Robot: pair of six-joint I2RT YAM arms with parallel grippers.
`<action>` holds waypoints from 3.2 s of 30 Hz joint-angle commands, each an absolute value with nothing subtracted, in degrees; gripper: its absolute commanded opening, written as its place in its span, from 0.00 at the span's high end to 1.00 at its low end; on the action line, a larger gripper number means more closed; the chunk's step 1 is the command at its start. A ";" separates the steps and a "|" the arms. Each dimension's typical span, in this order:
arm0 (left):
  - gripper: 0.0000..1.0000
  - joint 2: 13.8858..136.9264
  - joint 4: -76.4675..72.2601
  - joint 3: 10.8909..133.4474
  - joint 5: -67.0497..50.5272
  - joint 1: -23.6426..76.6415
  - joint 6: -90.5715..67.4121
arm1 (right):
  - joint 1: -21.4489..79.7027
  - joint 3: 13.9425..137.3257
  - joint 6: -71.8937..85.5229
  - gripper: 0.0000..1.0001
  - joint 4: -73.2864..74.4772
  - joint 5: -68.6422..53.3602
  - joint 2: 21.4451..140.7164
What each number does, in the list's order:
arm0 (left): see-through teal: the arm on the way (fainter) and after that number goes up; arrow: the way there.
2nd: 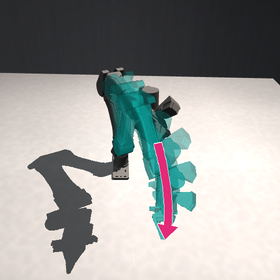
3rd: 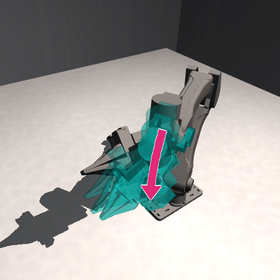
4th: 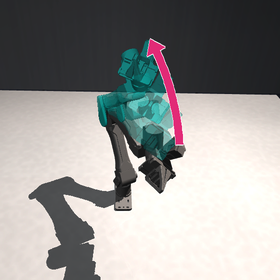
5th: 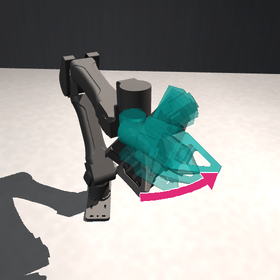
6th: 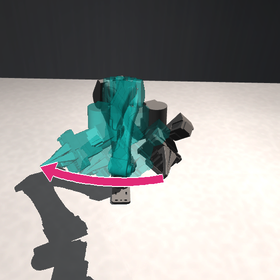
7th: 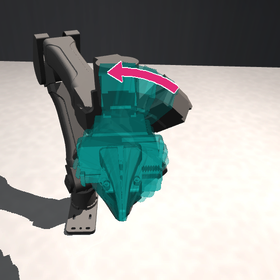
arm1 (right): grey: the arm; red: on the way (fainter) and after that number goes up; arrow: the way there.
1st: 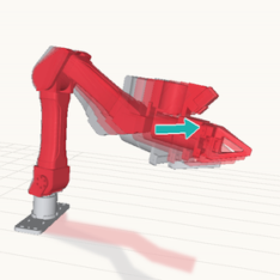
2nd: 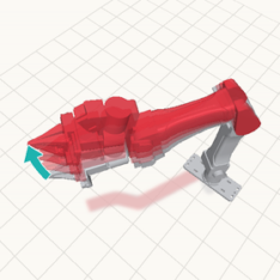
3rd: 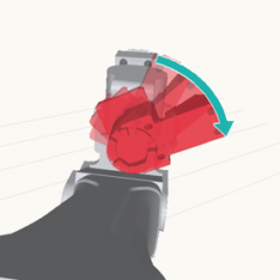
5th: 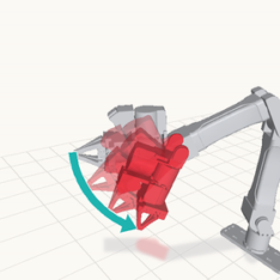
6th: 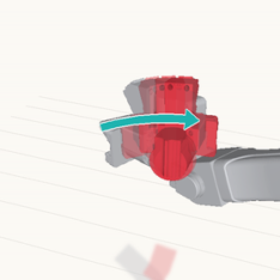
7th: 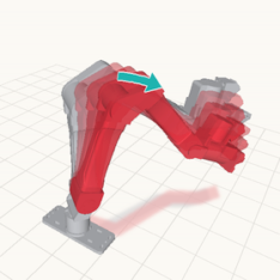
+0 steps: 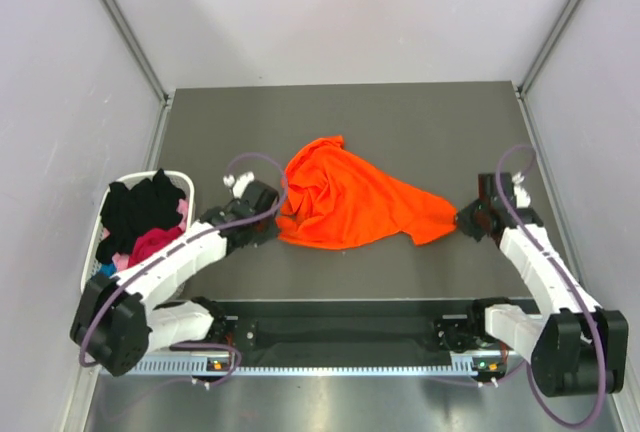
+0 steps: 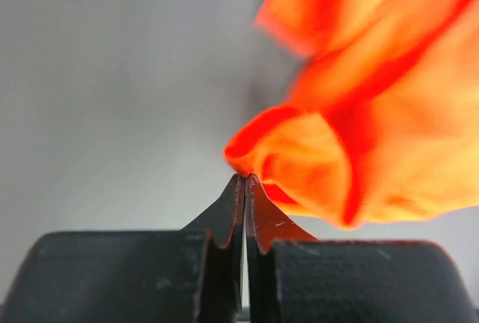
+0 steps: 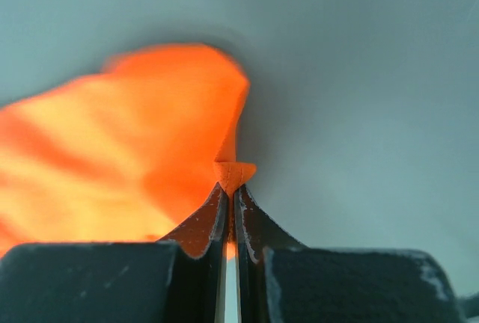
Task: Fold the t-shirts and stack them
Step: Flatten the tshirt out, then fold the tshirt
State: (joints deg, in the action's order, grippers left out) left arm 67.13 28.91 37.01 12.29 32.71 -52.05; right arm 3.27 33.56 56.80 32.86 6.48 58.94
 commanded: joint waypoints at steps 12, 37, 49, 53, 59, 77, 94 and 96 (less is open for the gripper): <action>1.00 52.47 49.56 87.42 13.91 32.61 -45.61 | 3.78 86.29 45.97 1.00 55.62 8.71 42.28; 1.00 89.62 33.92 104.19 10.13 19.53 -41.30 | 2.99 94.44 31.12 1.00 24.08 3.88 76.43; 1.00 88.01 36.40 118.52 0.97 15.82 -39.29 | 0.70 115.98 33.92 1.00 35.69 -7.57 80.10; 1.00 73.68 31.48 89.83 0.62 15.91 -38.94 | 0.62 87.45 33.05 1.00 36.64 -1.50 64.12; 1.00 56.27 29.27 54.22 -9.40 16.08 -42.71 | 0.62 56.37 32.78 1.00 41.65 -0.79 49.23; 1.00 46.84 33.58 29.71 -11.42 16.79 -48.07 | 0.62 26.98 45.27 0.96 49.92 3.52 29.79; 1.00 53.79 37.35 34.36 -1.85 16.79 -50.45 | 0.88 32.77 36.04 0.99 32.00 -3.60 47.70; 1.00 54.84 37.44 35.24 -0.62 16.79 -49.66 | 0.97 34.36 34.63 0.99 31.12 -2.91 49.65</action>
State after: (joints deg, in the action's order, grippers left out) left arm 54.02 36.36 32.10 -4.36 16.64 -50.24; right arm 0.97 29.52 38.87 37.60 -1.45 47.97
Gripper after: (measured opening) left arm 0.011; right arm 0.028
